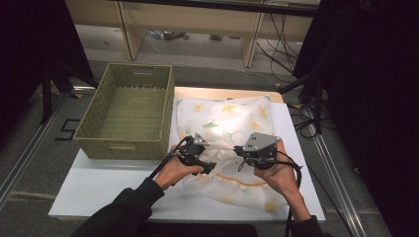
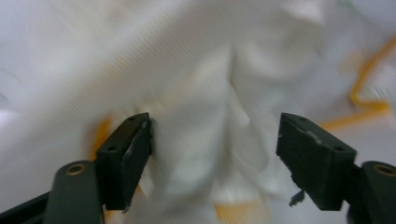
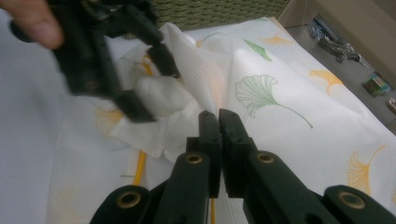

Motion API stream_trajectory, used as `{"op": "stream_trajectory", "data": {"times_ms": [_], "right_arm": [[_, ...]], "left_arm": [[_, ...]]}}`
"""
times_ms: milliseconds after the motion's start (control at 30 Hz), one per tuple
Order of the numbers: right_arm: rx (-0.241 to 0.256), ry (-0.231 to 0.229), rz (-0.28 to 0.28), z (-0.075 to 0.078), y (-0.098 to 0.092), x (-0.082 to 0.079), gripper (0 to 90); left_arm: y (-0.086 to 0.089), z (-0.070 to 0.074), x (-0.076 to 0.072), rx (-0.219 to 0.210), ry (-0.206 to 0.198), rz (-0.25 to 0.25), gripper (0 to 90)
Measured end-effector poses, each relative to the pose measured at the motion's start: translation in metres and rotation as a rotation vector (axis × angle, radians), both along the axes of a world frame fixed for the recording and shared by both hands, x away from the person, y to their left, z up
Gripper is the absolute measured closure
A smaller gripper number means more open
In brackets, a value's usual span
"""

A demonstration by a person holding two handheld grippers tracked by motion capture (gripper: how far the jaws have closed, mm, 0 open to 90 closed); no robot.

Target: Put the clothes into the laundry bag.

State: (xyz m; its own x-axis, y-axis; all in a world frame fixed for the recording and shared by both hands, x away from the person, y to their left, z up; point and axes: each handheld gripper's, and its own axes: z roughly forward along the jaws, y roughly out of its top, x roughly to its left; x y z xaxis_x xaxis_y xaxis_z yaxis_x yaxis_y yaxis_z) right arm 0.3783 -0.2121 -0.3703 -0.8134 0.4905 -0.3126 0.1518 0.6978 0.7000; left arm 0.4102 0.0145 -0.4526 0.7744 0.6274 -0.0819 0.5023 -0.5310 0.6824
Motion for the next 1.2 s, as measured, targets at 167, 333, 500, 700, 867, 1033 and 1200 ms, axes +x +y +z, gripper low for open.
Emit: {"op": "stream_trajectory", "data": {"times_ms": [167, 333, 500, 700, 867, 1033, 1200], "right_arm": [[-0.006, 0.0, 0.003, -0.001, 0.003, 0.0, 89.5], [-0.013, 0.007, 0.007, -0.004, 0.002, 0.001, 89.5], [-0.011, 0.018, 0.008, -0.006, 0.002, 0.0, 89.5], [-0.008, 0.026, -0.006, -0.005, 0.001, -0.002, 89.6], [-0.006, 0.032, -0.002, -0.008, 0.003, -0.001, 89.5], [-0.009, 0.037, 0.01, -0.009, 0.002, 0.0, 89.5], [-0.017, 0.037, 0.01, -0.011, 0.004, 0.001, 89.6]], "left_arm": [[-0.007, -0.015, 0.0, 0.051, -0.024, -0.018, 21.4], [-0.016, -0.022, 0.011, 0.105, -0.045, -0.037, 48.8], [-0.022, -0.023, 0.025, 0.015, -0.056, 0.038, 79.1], [-0.024, -0.013, 0.043, -0.022, -0.123, 0.116, 80.1], [-0.021, -0.024, 0.049, -0.029, -0.045, 0.168, 67.3], [-0.017, -0.012, 0.027, 0.01, -0.024, 0.091, 43.0], [-0.026, -0.016, 0.022, 0.044, -0.014, 0.061, 32.8]]}}
